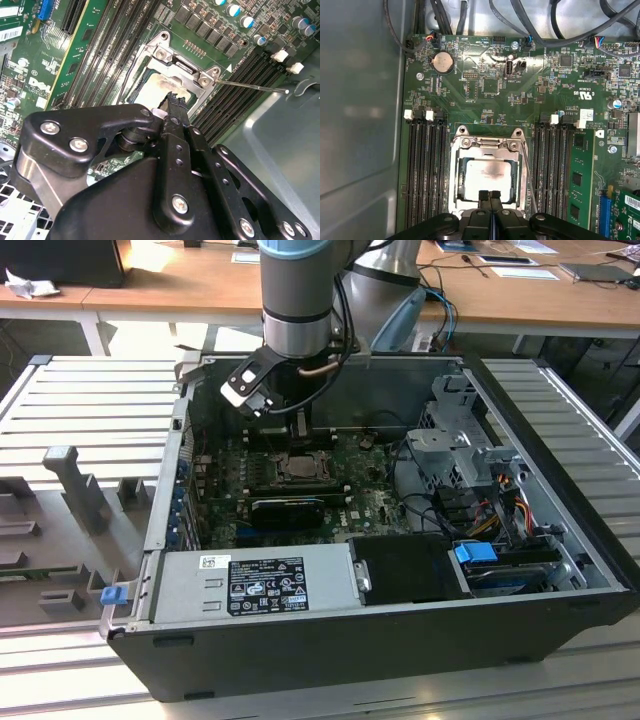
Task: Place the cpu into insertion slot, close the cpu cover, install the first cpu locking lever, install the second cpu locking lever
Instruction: 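Install the first cpu locking lever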
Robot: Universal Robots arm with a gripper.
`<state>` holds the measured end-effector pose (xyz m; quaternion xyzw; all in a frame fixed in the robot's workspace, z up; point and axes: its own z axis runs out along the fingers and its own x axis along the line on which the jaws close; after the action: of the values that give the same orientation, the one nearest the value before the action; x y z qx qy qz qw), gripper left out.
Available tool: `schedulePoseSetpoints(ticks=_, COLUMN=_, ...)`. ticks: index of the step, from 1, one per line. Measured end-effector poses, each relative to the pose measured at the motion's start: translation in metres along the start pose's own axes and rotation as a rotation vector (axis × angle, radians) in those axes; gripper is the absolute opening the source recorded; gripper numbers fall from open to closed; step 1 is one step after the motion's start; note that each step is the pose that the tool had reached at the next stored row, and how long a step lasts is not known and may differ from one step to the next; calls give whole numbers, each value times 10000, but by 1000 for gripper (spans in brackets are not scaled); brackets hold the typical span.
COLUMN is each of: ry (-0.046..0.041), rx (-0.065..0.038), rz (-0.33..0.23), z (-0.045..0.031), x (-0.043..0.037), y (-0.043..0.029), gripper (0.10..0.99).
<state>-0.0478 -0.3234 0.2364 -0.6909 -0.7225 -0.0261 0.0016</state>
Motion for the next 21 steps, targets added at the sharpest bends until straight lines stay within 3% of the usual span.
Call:
schedulePoseSetpoints(ticks=3, ry=2, rx=-2, rz=-1, z=-20, x=1, y=1, gripper=106)
schedulePoseSetpoints(ticks=9, ry=4, rx=-3, rz=0, z=-128, x=5, y=5, gripper=106)
schedulePoseSetpoints(ticks=21, ry=4, rx=-3, rz=0, z=-217, x=9, y=8, gripper=106)
